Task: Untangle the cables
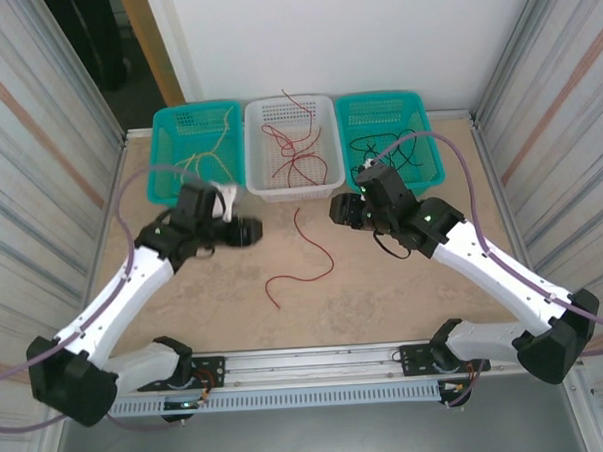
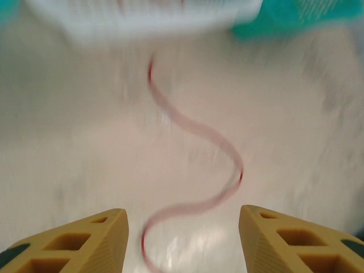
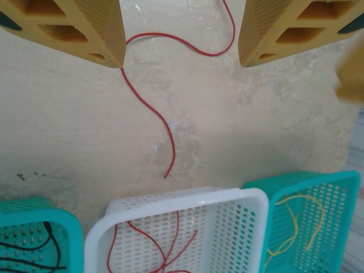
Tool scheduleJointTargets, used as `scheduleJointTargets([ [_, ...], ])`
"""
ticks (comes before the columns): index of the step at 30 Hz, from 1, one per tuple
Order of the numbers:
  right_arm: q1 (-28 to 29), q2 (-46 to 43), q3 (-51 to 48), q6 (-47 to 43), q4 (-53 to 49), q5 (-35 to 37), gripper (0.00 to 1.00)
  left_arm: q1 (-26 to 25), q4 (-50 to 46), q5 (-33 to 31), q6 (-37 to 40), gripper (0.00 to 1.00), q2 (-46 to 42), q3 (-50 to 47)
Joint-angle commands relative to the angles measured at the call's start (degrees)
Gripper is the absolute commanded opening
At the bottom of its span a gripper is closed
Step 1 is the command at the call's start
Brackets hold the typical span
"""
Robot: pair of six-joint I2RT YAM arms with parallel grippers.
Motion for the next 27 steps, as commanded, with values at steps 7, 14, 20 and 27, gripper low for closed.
scheduleJointTargets([
  [7, -0.5, 1.4, 1.0, -2.2, 2.4, -2.2, 0.54, -8.5, -6.9, 4.5, -2.3, 0.46, 12.5, -5.7],
  [14, -1.1, 1.5, -0.5, 0.1, 4.4, -3.1, 0.54, -9.5, -3.5, 4.6, -3.1, 0.36, 24.4, -5.6],
  [20, -1.2, 0.9, -0.1, -0.1, 3.3, -2.4, 0.54, -9.7, -0.6, 3.0, -3.3, 0.29, 29.4, -4.5],
  [27, -1.1, 1.8, 0.6, 0.0, 3.1, -3.7, 0.54, -11.3, -1.7, -1.2, -2.7, 0.00, 23.2, -1.4],
])
